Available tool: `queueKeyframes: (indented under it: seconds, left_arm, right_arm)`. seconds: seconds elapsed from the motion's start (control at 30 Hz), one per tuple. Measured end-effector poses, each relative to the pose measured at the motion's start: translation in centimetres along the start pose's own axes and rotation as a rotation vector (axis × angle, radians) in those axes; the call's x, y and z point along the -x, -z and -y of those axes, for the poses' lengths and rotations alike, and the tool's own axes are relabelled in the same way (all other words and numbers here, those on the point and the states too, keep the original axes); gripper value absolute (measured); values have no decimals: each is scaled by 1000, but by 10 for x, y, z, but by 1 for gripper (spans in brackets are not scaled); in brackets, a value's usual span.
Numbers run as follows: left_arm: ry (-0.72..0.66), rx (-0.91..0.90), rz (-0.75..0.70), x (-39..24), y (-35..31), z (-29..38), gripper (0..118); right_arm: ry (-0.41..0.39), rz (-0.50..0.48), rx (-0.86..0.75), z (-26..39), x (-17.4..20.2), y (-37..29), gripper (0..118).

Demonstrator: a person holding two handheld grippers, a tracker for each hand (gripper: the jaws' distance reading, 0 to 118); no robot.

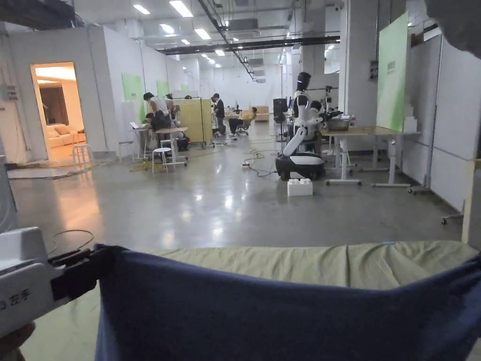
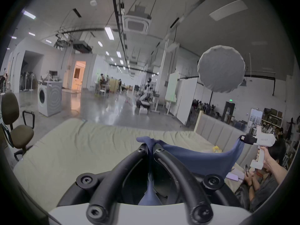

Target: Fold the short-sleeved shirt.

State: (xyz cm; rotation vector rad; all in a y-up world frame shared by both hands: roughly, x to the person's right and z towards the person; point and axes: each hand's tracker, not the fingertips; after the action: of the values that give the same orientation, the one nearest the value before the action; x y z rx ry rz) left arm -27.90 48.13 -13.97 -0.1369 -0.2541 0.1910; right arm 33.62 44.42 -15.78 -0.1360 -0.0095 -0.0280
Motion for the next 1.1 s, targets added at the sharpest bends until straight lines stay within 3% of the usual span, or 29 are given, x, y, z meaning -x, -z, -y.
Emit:
queueKeyframes:
  seconds: [0.1, 0.23, 0.53, 0.6, 0.63, 0.73, 0.8, 0.87, 0.93, 1.0, 1.1]
  left_arm:
    - [32, -59, -32, -5, -7, -23, 4]
    - [18, -82, -59, -11, -16, -39, 4]
    - [-22, -110, -101, 2, 8, -82, 4]
    - [-6, -120, -126, 5, 18, -92, 4]
    - [0, -125, -136, 8, 25, -97, 4]
    - [55, -170, -129, 4, 27, -99, 4]
    - [60, -166, -136, 12, 46, -106, 4]
    - [83, -156, -143, 13, 45, -106, 4]
    - [71, -149, -131, 19, 95, -125, 4]
    - [58, -170, -136, 19, 105, -128, 4]
    - [82, -180, -167, 22, 123, -137, 4]
  right_arm:
    - [-110, 14, -121, -30, 16, -8, 4]
    - [-76, 25, -150, -60, 22, -10, 4]
    - [-141, 65, -210, -123, 43, 13, 4]
    - [-146, 71, -219, -104, 35, 2, 4]
    - [-157, -42, -218, -123, 43, 27, 4]
    - [-168, -5, -216, -120, 41, 35, 4]
    - [-166, 76, -173, -156, 57, 78, 4]
    - [-182, 86, -176, -162, 56, 103, 4]
    - [-179, 76, -181, -165, 62, 110, 4]
    - [-169, 87, -183, -170, 59, 133, 4]
    - [-161, 75, -234, -180, 78, 117, 4]
